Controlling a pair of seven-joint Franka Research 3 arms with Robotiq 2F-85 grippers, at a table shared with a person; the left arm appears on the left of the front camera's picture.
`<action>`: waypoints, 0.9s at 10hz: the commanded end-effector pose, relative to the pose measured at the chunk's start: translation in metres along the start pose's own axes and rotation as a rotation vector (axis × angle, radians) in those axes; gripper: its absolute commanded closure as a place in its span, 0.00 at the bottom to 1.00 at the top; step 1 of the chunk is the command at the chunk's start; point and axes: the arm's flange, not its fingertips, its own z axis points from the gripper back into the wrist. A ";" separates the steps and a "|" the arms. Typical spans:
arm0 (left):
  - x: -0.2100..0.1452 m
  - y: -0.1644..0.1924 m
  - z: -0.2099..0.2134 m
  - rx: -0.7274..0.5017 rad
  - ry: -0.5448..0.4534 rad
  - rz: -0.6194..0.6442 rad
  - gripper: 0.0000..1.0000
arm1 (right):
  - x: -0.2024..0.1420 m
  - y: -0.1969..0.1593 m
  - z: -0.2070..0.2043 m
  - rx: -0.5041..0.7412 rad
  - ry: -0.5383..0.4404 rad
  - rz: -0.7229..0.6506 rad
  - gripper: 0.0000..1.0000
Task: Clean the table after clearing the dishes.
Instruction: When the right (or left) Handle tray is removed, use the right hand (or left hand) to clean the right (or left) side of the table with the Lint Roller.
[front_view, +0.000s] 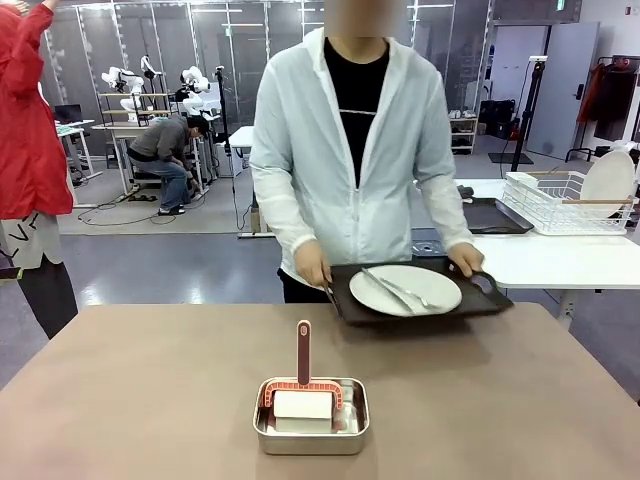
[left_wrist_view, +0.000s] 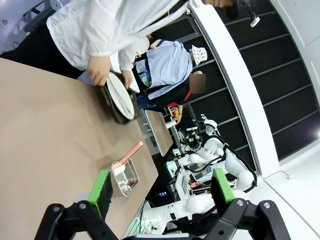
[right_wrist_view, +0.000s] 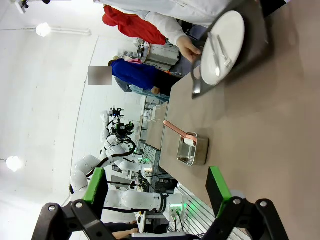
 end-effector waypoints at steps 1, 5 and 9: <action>-0.004 -0.004 0.001 -0.001 0.001 -0.001 0.00 | -0.001 0.003 0.001 0.005 0.001 0.007 0.00; -0.004 -0.004 0.001 -0.001 0.001 -0.001 0.00 | -0.001 0.003 0.001 0.005 0.001 0.007 0.00; -0.004 -0.004 0.001 -0.001 0.001 -0.001 0.00 | 0.002 0.025 -0.012 -0.069 0.053 0.091 0.00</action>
